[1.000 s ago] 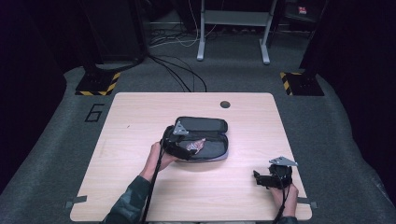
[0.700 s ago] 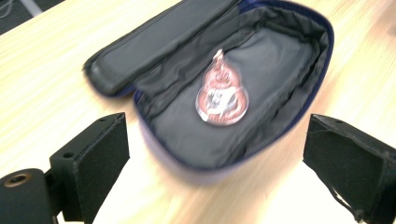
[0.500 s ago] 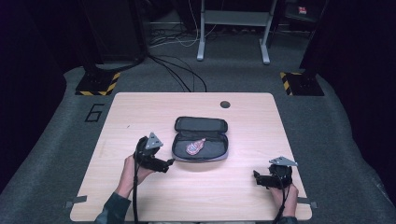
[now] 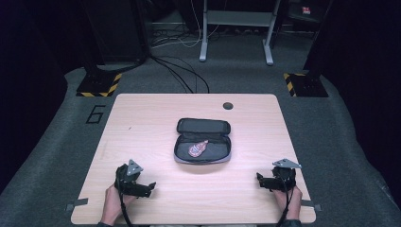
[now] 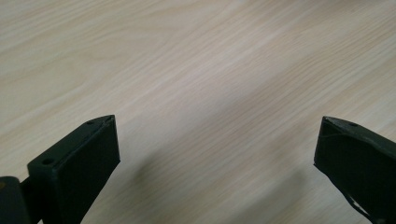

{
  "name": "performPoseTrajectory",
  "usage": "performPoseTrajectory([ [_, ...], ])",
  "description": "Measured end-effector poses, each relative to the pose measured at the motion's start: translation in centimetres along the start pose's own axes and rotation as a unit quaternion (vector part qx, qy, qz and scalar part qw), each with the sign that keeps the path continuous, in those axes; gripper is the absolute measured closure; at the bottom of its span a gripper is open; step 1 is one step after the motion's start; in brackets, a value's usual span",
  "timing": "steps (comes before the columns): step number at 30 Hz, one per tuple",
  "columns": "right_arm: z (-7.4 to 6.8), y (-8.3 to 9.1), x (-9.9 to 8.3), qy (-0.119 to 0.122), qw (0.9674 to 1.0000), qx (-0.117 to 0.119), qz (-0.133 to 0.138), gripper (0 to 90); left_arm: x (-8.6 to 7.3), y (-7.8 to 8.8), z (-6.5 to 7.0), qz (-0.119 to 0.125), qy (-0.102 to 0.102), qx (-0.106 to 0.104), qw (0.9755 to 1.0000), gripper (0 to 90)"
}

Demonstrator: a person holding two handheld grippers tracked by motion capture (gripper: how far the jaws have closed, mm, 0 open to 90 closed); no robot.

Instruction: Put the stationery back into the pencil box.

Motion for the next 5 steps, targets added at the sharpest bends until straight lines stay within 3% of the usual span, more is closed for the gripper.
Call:
performPoseTrajectory([
  [2,0.00,0.01,-0.01,0.000,1.0000,0.000,-0.001,5.4,-0.40,0.02,-0.22,0.004,0.013,0.001,0.9999,0.1],
  [5,-0.03,0.02,-0.02,-0.003,1.0000,0.000,-0.001,5.4,-0.84,0.00,-0.69,0.005,0.015,0.009,0.9998,0.1],
])
Point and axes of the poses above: each handheld gripper's, and its own axes: y roughly backward along the jaws, x roughly out of its top, z roughly to its right, the point moved 10 cm from there along -y, roughly forward along the jaws, and after that the axes turned 2 degrees about -y, right-handed, at the moved point
